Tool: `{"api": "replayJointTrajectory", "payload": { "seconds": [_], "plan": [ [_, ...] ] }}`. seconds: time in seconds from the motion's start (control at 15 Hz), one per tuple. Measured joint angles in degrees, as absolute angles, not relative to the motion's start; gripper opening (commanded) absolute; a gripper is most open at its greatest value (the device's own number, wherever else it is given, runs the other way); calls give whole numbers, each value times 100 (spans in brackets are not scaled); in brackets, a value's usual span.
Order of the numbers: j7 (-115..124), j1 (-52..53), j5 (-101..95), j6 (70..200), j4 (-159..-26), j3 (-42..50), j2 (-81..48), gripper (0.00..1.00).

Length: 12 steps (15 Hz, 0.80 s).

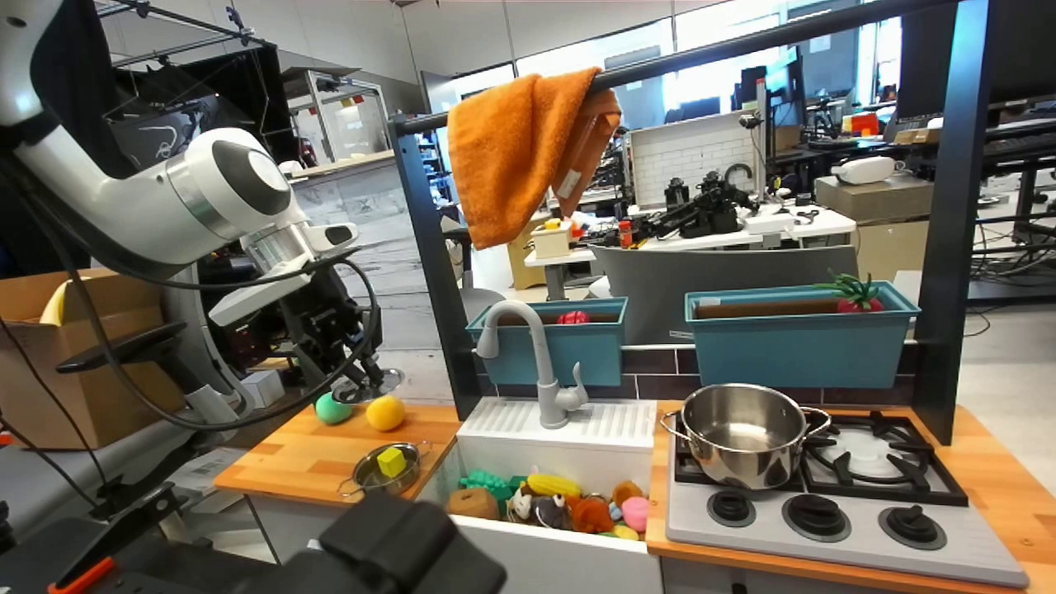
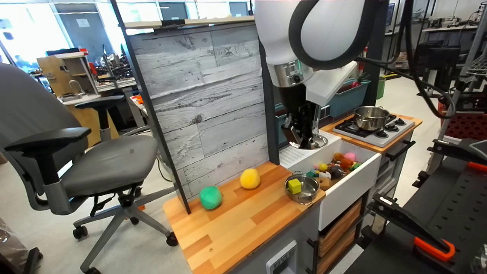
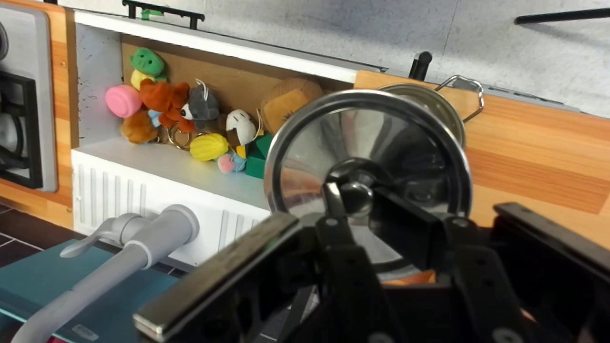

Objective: Cover the silver pot

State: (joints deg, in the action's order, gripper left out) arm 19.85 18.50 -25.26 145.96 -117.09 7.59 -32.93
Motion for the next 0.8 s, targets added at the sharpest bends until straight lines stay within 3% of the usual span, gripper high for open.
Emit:
{"api": "replayJointTrajectory", "payload": {
  "seconds": [0.8],
  "plan": [
    [2352, 1958, -2527, 14538, -10696, 780, -4648, 6]
  ]
}}
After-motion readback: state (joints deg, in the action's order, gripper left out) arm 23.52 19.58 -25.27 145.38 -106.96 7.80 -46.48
